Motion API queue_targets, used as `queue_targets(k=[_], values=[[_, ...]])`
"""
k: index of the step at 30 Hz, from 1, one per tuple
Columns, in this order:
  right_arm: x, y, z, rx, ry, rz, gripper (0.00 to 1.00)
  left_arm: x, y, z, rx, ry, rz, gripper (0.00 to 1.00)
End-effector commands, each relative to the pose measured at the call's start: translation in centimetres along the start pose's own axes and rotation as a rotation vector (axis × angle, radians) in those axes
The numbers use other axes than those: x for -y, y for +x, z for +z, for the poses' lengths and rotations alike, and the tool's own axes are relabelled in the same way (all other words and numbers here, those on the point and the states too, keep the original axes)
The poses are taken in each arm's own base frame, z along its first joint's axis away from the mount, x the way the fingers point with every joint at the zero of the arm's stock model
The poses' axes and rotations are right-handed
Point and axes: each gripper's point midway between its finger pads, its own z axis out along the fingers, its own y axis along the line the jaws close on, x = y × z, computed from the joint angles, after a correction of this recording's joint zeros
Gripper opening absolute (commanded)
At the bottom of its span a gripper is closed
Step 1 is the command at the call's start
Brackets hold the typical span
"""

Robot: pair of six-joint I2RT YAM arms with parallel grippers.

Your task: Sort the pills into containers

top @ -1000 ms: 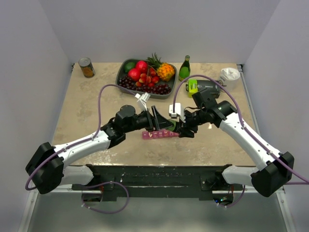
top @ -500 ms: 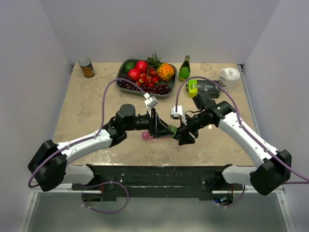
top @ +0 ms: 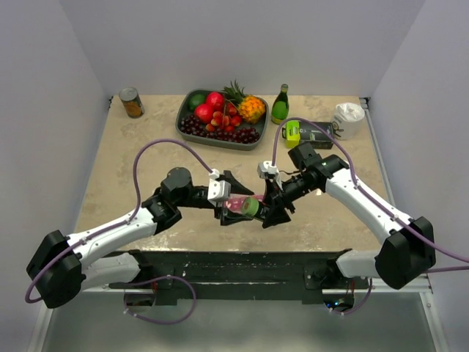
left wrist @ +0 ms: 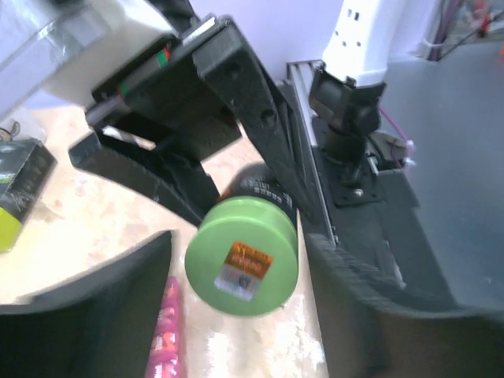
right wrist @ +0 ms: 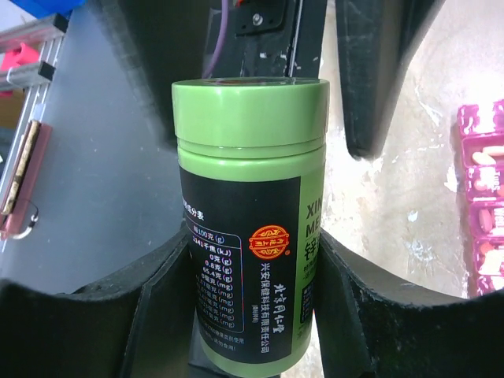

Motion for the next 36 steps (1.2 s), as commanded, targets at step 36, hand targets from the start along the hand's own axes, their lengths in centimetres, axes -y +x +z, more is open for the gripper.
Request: queue_targets(k=[36], values=[[5.1, -1.7, -4.8, -0.183, 0.415, -0.269, 0.00, -6.9, -4.1, -1.6, 0.273, -0.562, -0.895, 0.98]])
